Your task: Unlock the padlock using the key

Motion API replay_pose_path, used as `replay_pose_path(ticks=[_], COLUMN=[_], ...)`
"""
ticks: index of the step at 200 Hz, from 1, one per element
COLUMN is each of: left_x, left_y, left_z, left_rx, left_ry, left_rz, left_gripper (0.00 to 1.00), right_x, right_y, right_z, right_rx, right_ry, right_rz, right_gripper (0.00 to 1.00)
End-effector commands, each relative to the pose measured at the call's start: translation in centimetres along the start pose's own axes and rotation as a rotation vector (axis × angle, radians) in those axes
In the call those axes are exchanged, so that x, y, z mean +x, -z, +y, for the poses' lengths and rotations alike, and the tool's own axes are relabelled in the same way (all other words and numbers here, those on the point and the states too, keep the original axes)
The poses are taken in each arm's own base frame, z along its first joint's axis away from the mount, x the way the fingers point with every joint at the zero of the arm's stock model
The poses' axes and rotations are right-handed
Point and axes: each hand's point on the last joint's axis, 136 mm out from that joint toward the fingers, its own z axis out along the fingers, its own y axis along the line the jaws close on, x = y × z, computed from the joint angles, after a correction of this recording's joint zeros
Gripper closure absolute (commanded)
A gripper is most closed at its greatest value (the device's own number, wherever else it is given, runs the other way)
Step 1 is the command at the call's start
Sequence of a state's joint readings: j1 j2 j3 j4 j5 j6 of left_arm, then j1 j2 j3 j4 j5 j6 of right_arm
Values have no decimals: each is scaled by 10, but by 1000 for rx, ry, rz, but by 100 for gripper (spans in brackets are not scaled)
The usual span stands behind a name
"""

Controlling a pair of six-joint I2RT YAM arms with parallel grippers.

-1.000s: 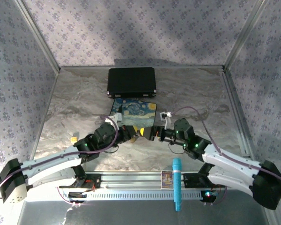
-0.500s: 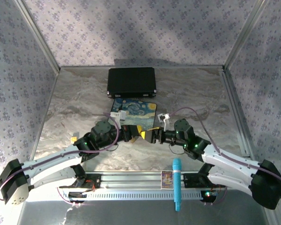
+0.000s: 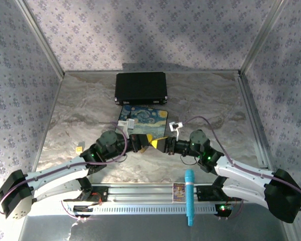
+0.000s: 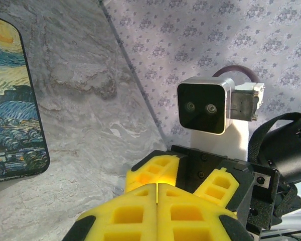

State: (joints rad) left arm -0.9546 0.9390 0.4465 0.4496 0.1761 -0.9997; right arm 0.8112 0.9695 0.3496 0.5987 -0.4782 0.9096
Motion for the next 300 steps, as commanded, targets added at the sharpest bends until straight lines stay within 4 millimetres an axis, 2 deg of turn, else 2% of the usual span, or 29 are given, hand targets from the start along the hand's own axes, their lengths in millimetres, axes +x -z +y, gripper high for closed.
replay_pose_path(ticks=[1,34,57,78,93,162,170,183,192,203,230,260,284,300], left_x=[-8,-7,-8,-8,-8,-5,-5,-8,-11,-16,-17,3,25,29], left_y=[0,-1,-1,0,0,-5,-5,-3,1,7,32,62,56,55], left_z=[-13,-12,-11,-8,-5,3,7,14,19,27,71,125,143,147], left_rx=[56,54,52,41,31,-15,-37,-77,-103,-142,-381,-677,-666,-681], left_ry=[5,11,11,19,24,24,23,26,27,33,51,53,117,123], left_rz=[-26,-32,-34,-44,-44,-27,-24,-44,-71,-112,-156,-103,-64,-57], left_gripper=[100,100,100,100,100,100,87,43,17,0,2,26,28,31], right_x=[-3,-3,-2,-1,-1,1,1,1,2,3,7,14,19,22], right_y=[2,-2,-5,-2,2,6,7,8,8,10,17,21,26,28], right_z=[9,12,11,9,7,5,4,-3,-8,-16,-33,-35,-42,-47], right_rx=[-47,-60,-72,-69,-54,-46,-40,-11,15,46,133,169,209,226], right_ry=[10,14,6,1,1,-16,-16,-22,-28,-38,-41,-20,-12,-14], right_rz=[-20,-16,-9,-19,-28,-16,-13,-5,3,3,10,36,48,55], right_gripper=[70,73,85,88,97,100,100,100,100,100,100,100,100,100])
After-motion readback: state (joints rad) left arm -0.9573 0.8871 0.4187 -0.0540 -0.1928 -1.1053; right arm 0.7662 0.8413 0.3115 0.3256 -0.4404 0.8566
